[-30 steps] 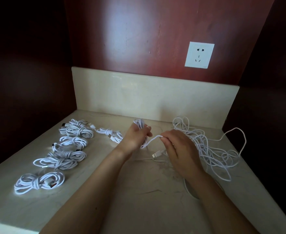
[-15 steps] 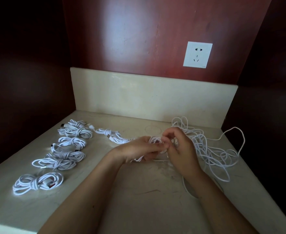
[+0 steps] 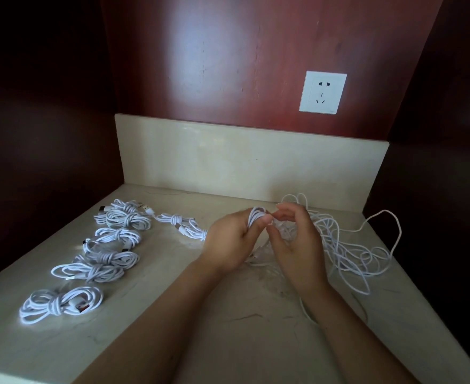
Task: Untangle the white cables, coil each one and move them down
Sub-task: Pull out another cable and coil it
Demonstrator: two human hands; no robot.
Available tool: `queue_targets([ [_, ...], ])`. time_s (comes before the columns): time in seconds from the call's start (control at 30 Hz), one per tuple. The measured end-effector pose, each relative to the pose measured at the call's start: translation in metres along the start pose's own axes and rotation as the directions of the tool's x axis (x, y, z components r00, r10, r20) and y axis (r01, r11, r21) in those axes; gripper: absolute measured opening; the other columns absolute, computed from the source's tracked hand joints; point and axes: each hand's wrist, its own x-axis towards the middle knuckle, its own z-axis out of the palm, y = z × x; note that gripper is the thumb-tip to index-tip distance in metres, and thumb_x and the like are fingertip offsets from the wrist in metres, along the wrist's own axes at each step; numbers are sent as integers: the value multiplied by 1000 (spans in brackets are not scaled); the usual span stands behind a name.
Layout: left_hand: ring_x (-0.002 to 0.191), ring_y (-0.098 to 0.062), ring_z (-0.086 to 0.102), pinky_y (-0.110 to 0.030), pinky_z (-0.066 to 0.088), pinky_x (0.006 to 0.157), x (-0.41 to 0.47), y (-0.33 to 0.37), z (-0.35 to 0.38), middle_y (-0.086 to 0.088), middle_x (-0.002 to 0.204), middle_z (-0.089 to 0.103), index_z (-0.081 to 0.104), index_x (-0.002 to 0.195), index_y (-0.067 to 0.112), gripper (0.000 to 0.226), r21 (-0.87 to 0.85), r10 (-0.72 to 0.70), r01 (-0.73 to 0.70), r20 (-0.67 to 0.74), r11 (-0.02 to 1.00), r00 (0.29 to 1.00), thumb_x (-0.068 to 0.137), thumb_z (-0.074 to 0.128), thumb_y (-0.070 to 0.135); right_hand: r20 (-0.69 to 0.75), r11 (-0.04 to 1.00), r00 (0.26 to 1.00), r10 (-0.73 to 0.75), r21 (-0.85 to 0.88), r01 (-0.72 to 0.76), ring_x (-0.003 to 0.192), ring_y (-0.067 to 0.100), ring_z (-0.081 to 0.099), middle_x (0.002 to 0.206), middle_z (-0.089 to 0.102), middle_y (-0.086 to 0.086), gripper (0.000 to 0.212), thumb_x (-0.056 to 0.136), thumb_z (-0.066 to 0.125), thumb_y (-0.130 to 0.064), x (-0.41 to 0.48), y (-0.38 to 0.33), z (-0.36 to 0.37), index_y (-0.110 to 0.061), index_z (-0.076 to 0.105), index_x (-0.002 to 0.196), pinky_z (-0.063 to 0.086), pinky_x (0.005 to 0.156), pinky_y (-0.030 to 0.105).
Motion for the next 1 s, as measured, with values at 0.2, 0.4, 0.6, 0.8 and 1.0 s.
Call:
queue_targets([
  [0.2,94,-7,63,-31,51,83,1,7,3,11,99,67,69,98,31,24,-288,124,-176,-187,941,974,98,46,39,-9,1000,1000,27,-15,-28,96,5,61,98,64,-15,24,83,70,-17,5,4,1,-28,58,101,50,84,34],
  [0.4,64,-6,59,-17,39,51,6,18,3,2,78,68,60,83,8,36,-656,-234,16,-245,754,941,105,40,28,-91,998,994,-56,-4,56,88,10,59,89,62,-8,16,77,69,-18,6,-3,1,-21,60,89,47,79,26],
  [0.6,48,-3,63,-15,30,35,16,6,-4,2,65,72,57,83,6,44,-848,-572,230,-100,477,814,106,32,33,11,938,943,-332,-107,331,81,26,59,83,62,2,20,71,74,2,9,2,-1,-11,59,74,47,73,42],
  [0.8,59,-9,70,-15,36,40,19,-10,-17,0,68,74,53,80,14,39,-908,-660,200,-105,369,744,106,33,34,301,903,915,-270,-250,349,104,16,53,105,60,-5,38,59,76,-47,1,12,1,-21,67,85,40,101,43],
  [1.0,59,-7,69,-16,31,37,18,5,-15,1,69,74,53,81,12,39,-856,-578,205,-127,475,806,106,32,33,26,980,980,-196,-35,197,112,13,56,115,59,-6,33,87,63,-32,1,-15,0,-18,57,116,45,96,33],
])
